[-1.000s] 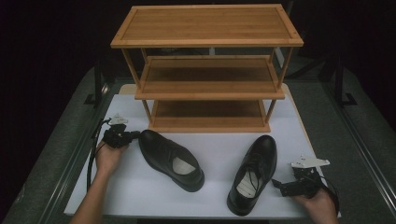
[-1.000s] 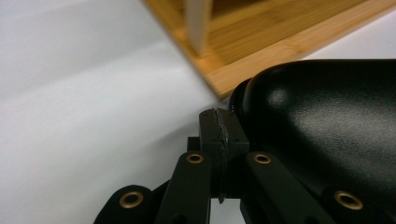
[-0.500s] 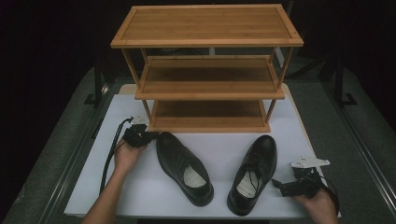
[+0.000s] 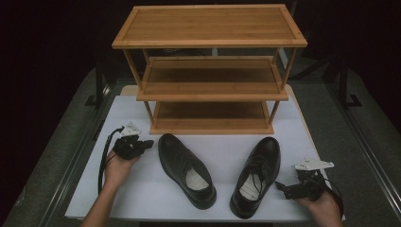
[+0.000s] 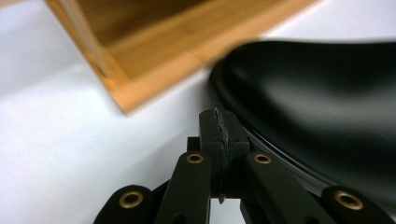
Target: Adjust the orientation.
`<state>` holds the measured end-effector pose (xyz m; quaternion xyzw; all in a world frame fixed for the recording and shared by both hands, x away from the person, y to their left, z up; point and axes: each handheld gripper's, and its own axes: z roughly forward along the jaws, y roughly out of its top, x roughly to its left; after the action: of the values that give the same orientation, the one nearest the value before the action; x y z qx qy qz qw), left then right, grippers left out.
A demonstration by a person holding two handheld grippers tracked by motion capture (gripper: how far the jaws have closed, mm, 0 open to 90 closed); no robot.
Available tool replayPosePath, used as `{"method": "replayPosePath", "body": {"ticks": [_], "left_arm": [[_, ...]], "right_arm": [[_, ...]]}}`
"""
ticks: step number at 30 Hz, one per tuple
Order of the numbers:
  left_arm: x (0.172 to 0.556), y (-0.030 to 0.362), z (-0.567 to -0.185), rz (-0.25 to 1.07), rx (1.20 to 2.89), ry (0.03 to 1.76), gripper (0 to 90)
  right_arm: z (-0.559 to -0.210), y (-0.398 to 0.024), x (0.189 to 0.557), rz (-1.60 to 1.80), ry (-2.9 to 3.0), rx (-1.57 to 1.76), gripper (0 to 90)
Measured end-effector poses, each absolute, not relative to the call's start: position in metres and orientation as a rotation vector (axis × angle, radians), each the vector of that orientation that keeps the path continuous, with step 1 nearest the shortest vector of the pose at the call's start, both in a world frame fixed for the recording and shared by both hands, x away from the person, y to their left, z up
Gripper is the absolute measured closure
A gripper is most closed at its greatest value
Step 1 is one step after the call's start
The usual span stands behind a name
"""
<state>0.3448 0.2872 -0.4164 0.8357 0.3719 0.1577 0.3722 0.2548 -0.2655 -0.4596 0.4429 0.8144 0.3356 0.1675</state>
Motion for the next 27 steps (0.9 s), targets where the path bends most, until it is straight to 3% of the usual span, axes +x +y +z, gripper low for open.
{"method": "replayPosePath", "body": {"ticks": [10,27], "left_arm": [[0.283,0.273,-0.427,0.322,2.179,0.88,90.0],[0.287,0.253,-0.439,0.283,2.261,0.83,90.0]], "right_arm": [[-0.459,-0.265,0.255,0.953,2.318,1.263,0.9],[-0.459,-0.265,0.255,0.953,2.318,1.263,0.9]]}}
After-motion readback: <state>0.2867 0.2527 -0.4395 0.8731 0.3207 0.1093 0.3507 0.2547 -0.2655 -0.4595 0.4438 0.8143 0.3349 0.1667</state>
